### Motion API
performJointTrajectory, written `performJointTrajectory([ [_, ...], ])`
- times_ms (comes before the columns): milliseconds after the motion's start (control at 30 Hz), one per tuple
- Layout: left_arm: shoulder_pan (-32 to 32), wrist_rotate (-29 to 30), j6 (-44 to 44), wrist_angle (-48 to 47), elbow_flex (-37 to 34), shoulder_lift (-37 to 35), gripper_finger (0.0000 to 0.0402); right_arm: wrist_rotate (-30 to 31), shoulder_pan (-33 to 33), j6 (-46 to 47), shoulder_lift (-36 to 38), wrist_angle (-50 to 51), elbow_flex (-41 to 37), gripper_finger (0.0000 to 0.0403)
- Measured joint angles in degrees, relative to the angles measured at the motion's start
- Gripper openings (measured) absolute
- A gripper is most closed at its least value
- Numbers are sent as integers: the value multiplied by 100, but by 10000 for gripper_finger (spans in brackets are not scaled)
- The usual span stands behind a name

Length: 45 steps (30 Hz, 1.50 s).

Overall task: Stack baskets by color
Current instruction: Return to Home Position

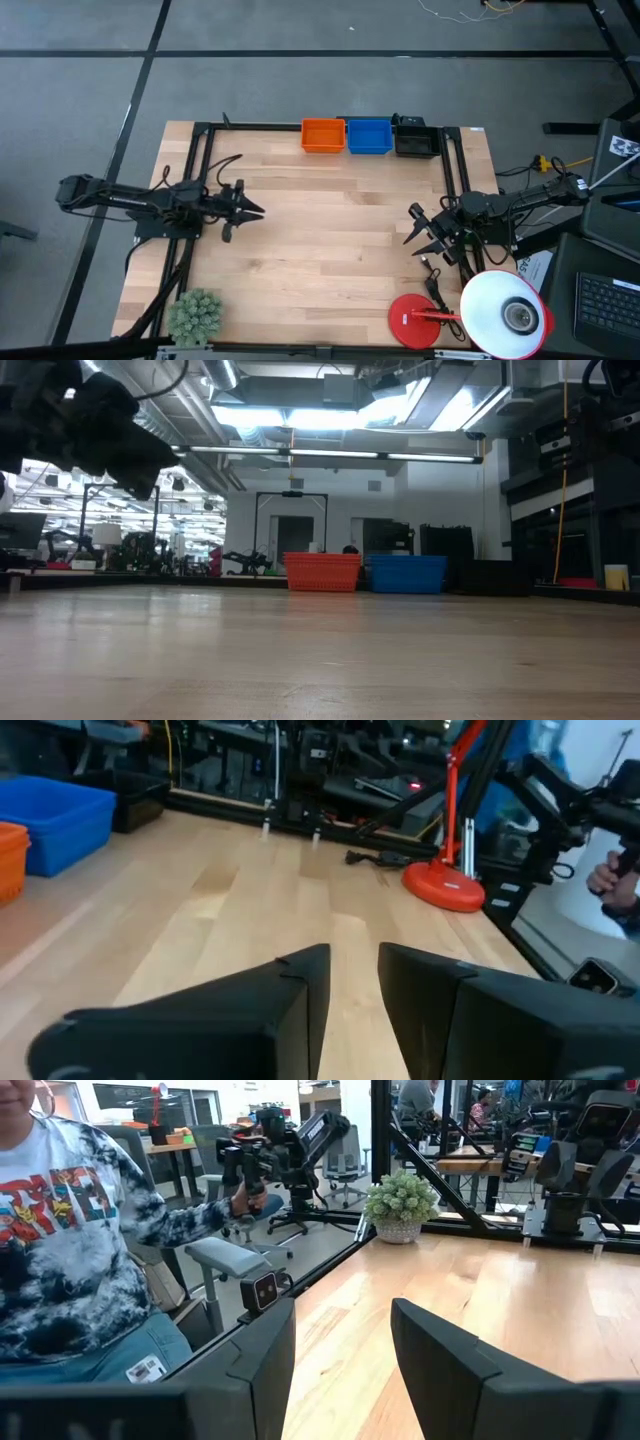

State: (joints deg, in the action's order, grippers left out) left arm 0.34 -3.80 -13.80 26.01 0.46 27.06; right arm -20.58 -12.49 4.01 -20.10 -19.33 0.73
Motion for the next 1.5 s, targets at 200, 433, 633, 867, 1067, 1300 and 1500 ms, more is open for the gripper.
performJointTrajectory([
  [200,0,5,55,-848,1,-688,80,118,-2,-1,0,-2,0,168],
  [433,0,8,41,-1733,-1,-1313,80,311,0,25,0,230,-2,168],
  [633,0,40,22,-2134,-1,-1668,80,163,277,46,243,172,-3,168],
  [867,0,73,-71,-2308,-1,-1726,80,-301,846,31,637,330,-3,168],
  [1067,0,75,-71,-2301,-1,-1726,80,-361,1022,24,638,700,-28,168],
  [1300,1,78,-68,-2301,-1,-1726,80,-306,1051,-13,642,1208,-31,168],
  [1500,0,78,-68,-2300,-1,-1723,80,-53,1051,-862,865,1091,-31,168],
])
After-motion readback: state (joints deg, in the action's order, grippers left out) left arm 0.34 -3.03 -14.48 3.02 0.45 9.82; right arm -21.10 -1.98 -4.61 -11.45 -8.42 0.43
